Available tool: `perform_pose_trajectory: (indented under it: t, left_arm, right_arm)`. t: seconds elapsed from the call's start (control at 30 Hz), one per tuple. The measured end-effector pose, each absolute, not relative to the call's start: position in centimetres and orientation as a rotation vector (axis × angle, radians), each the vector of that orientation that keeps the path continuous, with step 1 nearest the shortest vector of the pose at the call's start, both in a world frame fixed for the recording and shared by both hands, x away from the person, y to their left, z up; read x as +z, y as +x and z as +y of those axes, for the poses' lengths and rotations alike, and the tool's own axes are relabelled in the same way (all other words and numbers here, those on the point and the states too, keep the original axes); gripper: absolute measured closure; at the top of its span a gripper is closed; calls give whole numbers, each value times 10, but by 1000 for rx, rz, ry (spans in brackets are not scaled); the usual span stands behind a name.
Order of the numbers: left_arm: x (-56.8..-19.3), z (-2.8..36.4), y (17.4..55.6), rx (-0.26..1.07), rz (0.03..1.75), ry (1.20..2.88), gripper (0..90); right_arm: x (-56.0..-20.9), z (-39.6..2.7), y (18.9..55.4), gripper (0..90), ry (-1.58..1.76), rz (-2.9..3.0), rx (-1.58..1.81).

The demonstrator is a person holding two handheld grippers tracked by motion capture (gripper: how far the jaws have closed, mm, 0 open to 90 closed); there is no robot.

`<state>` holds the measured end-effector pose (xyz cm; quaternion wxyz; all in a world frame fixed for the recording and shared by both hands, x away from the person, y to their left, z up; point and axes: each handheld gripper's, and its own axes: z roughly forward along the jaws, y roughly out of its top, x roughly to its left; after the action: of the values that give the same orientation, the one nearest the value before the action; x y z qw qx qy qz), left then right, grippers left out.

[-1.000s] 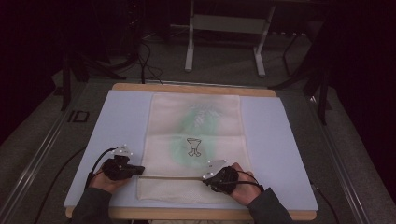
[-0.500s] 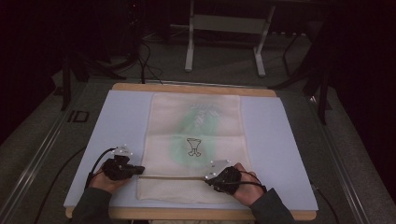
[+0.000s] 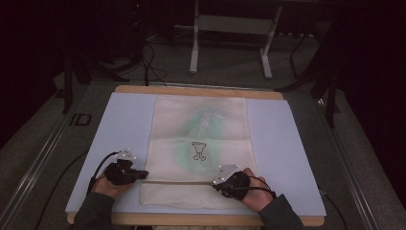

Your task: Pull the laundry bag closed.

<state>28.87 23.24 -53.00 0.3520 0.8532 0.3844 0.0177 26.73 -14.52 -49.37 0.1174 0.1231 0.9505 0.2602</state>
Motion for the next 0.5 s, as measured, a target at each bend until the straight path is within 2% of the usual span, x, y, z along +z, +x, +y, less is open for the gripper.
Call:
perform_pose_trajectory:
  t: [0.5]
  left_arm:
    - [-530,233,289,45,994,2210,900]
  right_arm:
    - [-493,-161,269,821,396,2771,758]
